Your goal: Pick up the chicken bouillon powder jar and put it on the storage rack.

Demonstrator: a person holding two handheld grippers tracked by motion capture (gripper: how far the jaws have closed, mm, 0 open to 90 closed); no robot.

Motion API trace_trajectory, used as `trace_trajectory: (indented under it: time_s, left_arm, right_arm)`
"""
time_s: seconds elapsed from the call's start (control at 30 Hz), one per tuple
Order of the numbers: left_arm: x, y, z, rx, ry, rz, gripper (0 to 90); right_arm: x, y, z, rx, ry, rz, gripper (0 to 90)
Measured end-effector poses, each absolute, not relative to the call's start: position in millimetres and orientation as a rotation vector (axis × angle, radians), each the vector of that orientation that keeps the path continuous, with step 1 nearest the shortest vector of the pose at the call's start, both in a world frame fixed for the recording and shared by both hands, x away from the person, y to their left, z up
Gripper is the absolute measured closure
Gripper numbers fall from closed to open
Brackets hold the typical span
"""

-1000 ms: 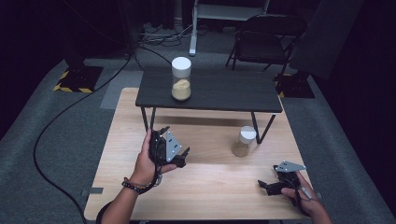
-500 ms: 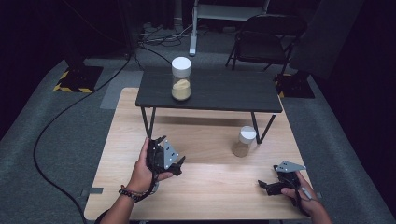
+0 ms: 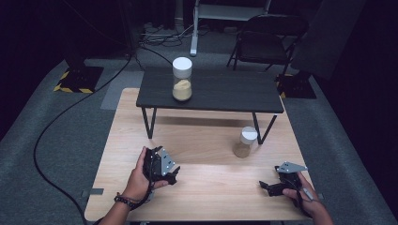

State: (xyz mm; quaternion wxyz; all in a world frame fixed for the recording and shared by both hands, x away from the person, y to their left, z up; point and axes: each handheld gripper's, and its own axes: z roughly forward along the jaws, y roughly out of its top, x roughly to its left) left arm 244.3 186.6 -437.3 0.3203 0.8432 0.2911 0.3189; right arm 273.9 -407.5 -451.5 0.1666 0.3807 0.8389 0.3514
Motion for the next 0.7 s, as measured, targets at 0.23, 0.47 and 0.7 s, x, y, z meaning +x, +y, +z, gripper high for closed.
trace_trajectory:
  time_s: [0.23,0.47,0.7]
  left_arm:
    - [246.6,199.0,-446.4,2.209,0.853,0.740,2.6]
    - [252.1,207.8,-451.1,2.196,0.941,0.642,2.6]
    - [252.6,221.1,-454.7,2.182,0.998,0.596,2.2]
  right_arm:
    - [273.9,-407.5,-451.4,1.084,2.388,1.000,0.0]
    - [273.9,-407.5,-451.5,1.084,2.388,1.000,0.0]
    - [273.9,-407.5,-451.5,1.084,2.388,1.000,0.0]
